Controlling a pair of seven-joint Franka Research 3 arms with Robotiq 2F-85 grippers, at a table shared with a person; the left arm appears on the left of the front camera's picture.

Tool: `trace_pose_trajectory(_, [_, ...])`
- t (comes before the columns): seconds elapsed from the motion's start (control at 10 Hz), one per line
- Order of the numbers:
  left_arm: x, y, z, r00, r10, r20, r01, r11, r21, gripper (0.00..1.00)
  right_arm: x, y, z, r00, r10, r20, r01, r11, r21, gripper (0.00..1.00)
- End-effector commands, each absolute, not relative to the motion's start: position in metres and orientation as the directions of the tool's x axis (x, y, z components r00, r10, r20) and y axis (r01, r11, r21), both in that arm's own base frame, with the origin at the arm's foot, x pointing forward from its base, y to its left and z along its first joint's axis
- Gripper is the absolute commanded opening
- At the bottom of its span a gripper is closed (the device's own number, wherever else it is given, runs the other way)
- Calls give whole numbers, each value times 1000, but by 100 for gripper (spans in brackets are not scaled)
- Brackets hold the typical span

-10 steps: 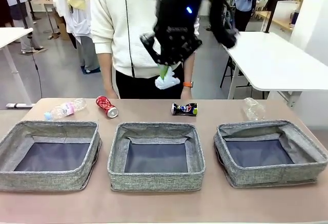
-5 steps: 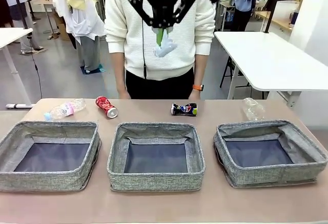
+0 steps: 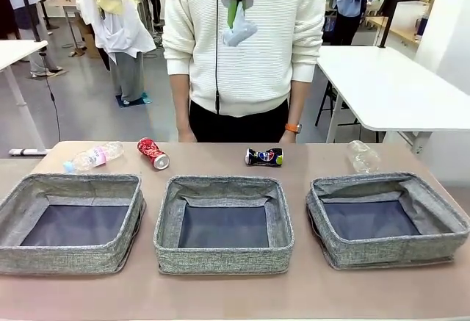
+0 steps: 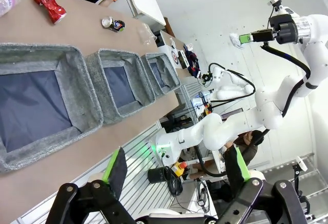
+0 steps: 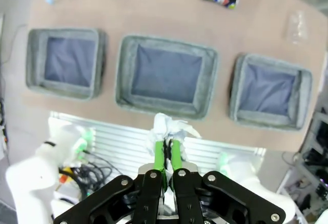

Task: Sort the waste into the appropriate baskets.
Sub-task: Pick up the waste item pointed out by the person, then place the picked waste into the Fabric basket indicated by the person.

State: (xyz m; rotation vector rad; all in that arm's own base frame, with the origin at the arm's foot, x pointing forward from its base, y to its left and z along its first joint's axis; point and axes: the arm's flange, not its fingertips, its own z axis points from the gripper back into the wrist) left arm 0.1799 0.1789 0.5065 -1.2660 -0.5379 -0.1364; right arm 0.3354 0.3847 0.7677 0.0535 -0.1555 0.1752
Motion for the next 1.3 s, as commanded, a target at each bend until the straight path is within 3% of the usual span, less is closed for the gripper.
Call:
trace_pose_trajectory(0.0, [181, 178, 509, 859, 195, 472, 406, 300, -863, 100, 335, 386, 773, 979, 118, 169, -127, 991, 46, 4])
trace_pose_trajectory(1.2, [181, 178, 509, 859, 195, 472, 406, 300, -863, 100, 336, 383, 772, 975, 149, 167, -159, 986, 49, 4])
